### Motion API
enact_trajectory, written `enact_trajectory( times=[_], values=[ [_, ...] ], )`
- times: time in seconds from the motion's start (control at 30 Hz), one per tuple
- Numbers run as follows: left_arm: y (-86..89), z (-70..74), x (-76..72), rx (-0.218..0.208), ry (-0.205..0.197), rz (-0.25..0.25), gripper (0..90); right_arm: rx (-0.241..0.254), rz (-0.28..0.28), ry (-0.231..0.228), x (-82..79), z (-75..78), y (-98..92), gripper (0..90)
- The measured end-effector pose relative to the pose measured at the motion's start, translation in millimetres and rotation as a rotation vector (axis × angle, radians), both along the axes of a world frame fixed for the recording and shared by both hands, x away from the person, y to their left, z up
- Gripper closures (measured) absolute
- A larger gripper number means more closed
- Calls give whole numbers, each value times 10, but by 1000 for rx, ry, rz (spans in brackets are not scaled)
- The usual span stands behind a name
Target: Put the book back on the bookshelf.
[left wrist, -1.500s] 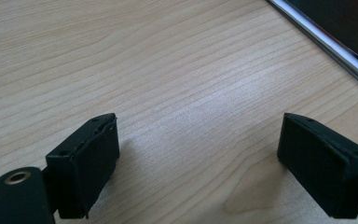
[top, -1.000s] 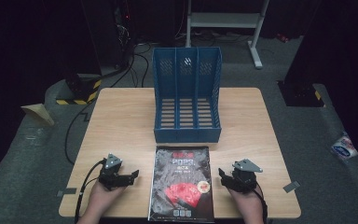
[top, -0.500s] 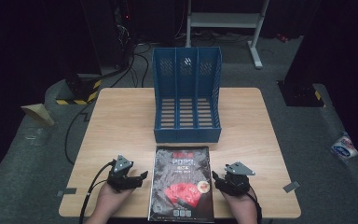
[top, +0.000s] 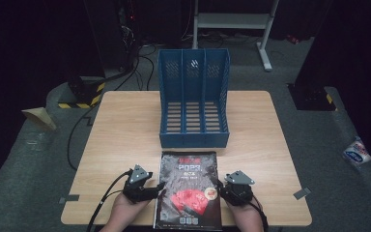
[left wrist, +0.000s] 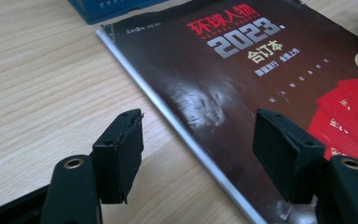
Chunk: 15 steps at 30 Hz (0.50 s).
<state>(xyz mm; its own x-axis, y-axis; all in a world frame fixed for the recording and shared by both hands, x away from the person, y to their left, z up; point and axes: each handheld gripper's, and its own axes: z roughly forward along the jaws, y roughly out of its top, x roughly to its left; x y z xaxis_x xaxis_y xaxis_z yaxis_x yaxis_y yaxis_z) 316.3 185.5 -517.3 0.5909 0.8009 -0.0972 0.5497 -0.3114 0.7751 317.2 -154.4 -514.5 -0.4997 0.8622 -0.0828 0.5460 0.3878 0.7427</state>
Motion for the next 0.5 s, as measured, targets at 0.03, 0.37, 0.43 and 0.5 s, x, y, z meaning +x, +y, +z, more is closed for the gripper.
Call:
enact_trajectory(
  times=[0.03, 0.37, 0.43, 0.5],
  values=[
    [0, 0, 0, 0, 0, 0, 337, 0, 0, 0, 0, 0, 0, 557],
    [-68, -40, 6, 5, 20, -11, 341, -11, 39, 11, -12, -37, 119, 562],
    [-74, -41, 6, -2, 27, -9, 341, -8, 38, 15, -15, -37, 131, 563],
    [-85, -44, 3, -10, 32, -10, 342, -5, 42, 15, -11, -39, 139, 564]
  ],
)
